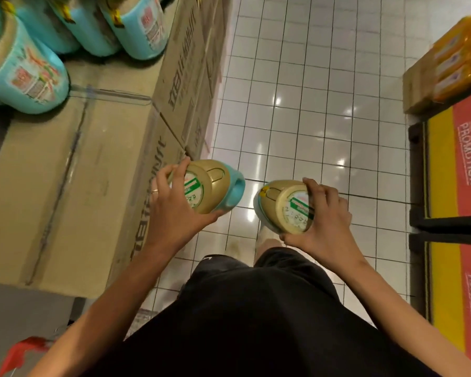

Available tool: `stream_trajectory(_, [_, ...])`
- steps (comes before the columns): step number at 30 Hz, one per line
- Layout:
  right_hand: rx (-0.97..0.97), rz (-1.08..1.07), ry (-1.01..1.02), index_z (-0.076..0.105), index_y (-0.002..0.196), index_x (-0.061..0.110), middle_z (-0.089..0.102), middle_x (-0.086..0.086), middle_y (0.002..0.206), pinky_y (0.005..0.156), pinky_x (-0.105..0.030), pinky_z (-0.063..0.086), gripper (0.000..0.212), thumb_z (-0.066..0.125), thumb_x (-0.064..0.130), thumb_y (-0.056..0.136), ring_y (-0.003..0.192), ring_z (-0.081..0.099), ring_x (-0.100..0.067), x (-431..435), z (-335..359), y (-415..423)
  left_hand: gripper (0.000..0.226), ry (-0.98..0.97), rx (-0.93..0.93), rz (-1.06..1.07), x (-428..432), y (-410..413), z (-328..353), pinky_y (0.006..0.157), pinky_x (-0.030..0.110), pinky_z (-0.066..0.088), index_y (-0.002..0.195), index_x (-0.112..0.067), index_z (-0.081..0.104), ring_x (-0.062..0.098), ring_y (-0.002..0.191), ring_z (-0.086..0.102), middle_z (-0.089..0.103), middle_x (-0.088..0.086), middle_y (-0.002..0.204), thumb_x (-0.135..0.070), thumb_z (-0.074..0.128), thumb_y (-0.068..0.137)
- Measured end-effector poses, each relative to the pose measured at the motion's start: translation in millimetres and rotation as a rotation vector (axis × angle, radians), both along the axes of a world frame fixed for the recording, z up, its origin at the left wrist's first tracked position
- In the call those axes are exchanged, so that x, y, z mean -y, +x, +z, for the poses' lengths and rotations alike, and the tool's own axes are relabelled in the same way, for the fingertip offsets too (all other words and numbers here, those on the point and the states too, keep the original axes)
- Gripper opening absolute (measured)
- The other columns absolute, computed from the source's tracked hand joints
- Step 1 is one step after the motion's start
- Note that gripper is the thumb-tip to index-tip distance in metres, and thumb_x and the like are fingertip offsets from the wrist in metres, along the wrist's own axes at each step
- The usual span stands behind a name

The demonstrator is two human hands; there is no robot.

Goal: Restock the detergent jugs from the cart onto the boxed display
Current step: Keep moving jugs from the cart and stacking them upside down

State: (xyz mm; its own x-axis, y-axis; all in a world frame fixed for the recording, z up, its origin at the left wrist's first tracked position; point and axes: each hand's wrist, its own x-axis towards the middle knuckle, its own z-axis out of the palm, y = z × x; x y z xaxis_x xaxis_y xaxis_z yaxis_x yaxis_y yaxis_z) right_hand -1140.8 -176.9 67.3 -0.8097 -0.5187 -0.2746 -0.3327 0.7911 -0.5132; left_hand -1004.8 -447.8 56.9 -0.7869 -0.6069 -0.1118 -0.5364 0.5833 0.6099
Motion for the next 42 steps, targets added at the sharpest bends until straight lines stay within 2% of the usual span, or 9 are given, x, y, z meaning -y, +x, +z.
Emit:
stream_trajectory(8, [-0.011,0.226,0.063,0.029,0.161,0.029,0.04,-0.005,0.147,0.106,-0.052,0.035,0.122,0.083,0.057,0.056,0.131,0.037,-0.031,61.1,1.7,-147.7,0.127,0.024,-0.036,0.146,24.5,-95.7,10.5,0.097,0.053,0.054,0.158,-0.049,0.021,0.027,0.131,0.046,0.031,-0.002,0.148,-0.09,0.072,0.05])
stream_trajectory(13, [-0.045,0.465,0.072,0.03,0.161,0.029,0.041,-0.006,0.146,0.105,-0.054,0.036,0.123,0.09,0.052,0.057,0.13,0.037,-0.031,117.9,19.1,-237.0,0.125,-0.029,-0.103,0.32,37.6,-133.3,34.1,0.098,0.036,0.042,0.159,-0.038,0.03,0.016,0.13,0.038,0.035,0.004,0.145,-0.081,0.078,0.052])
stream_trajectory(17, [-0.067,0.702,0.049,0.03,0.162,0.028,0.041,-0.007,0.146,0.105,-0.054,0.035,0.125,0.086,0.057,0.055,0.13,0.037,-0.032,182.6,38.5,-272.1,0.121,-0.101,-0.117,0.433,50.2,-135.0,58.8,0.102,0.041,0.046,0.157,-0.031,0.038,0.022,0.129,0.041,0.039,0.006,0.143,-0.08,0.076,0.054])
stream_trajectory(20, [-0.087,0.895,0.026,0.03,0.162,0.029,0.041,-0.006,0.145,0.103,-0.051,0.036,0.124,0.087,0.056,0.055,0.129,0.038,-0.031,235.0,53.8,-278.4,0.121,-0.134,-0.13,0.553,62.9,-121.2,72.7,0.106,0.051,0.049,0.158,-0.034,0.037,0.018,0.13,0.039,0.037,0.0,0.142,-0.076,0.081,0.054])
stream_trajectory(23, [-0.12,1.074,-0.024,0.03,0.16,0.031,0.041,-0.004,0.143,0.101,-0.049,0.036,0.121,0.08,0.06,0.054,0.127,0.038,-0.03,285.8,68.0,-270.0,0.119,-0.157,-0.13,0.665,76.1,-96.0,79.7,0.108,0.055,0.05,0.158,-0.039,0.035,0.026,0.132,0.046,0.034,-0.008,0.14,-0.071,0.084,0.054])
stream_trajectory(29, [-0.161,1.376,-0.076,0.027,0.163,0.032,0.04,-0.002,0.145,0.105,-0.05,0.038,0.123,0.087,0.056,0.057,0.13,0.039,-0.029,377.7,89.8,-229.7,0.118,-0.237,-0.124,0.83,106.6,-44.3,84.4,0.11,0.05,0.05,0.158,-0.033,0.038,0.022,0.131,0.048,0.036,0.004,0.145,-0.067,0.084,0.055])
stream_trajectory(33, [-0.191,1.508,-0.091,0.028,0.164,0.03,0.039,-0.004,0.148,0.108,-0.052,0.04,0.125,0.09,0.051,0.058,0.133,0.038,-0.031,433.7,90.4,-204.8,0.12,-0.223,-0.085,0.95,119.8,-25.5,82.9,0.109,0.044,0.05,0.157,-0.04,0.035,0.022,0.132,0.047,0.033,-0.002,0.146,-0.071,0.082,0.052])
stream_trajectory(39, [-0.213,1.634,-0.069,0.019,0.166,0.032,0.035,-0.005,0.148,0.113,-0.051,0.036,0.129,0.093,0.05,0.062,0.134,0.034,-0.032,514.4,78.4,-174.0,0.124,-0.257,0.032,1.096,129.2,-14.4,88.2,0.107,0.058,0.051,0.156,-0.042,0.034,0.032,0.134,0.046,0.035,0.001,0.146,-0.06,0.092,0.048])
stream_trajectory(42, [-0.166,1.667,-0.096,0.019,0.167,0.032,0.036,-0.005,0.147,0.115,-0.049,0.033,0.127,0.091,0.049,0.063,0.133,0.035,-0.032,545.6,72.6,-167.2,0.126,-0.234,0.05,1.173,131.2,-17.2,87.7,0.106,0.053,0.05,0.156,-0.048,0.032,0.031,0.135,0.046,0.035,-0.001,0.146,-0.061,0.093,0.047])
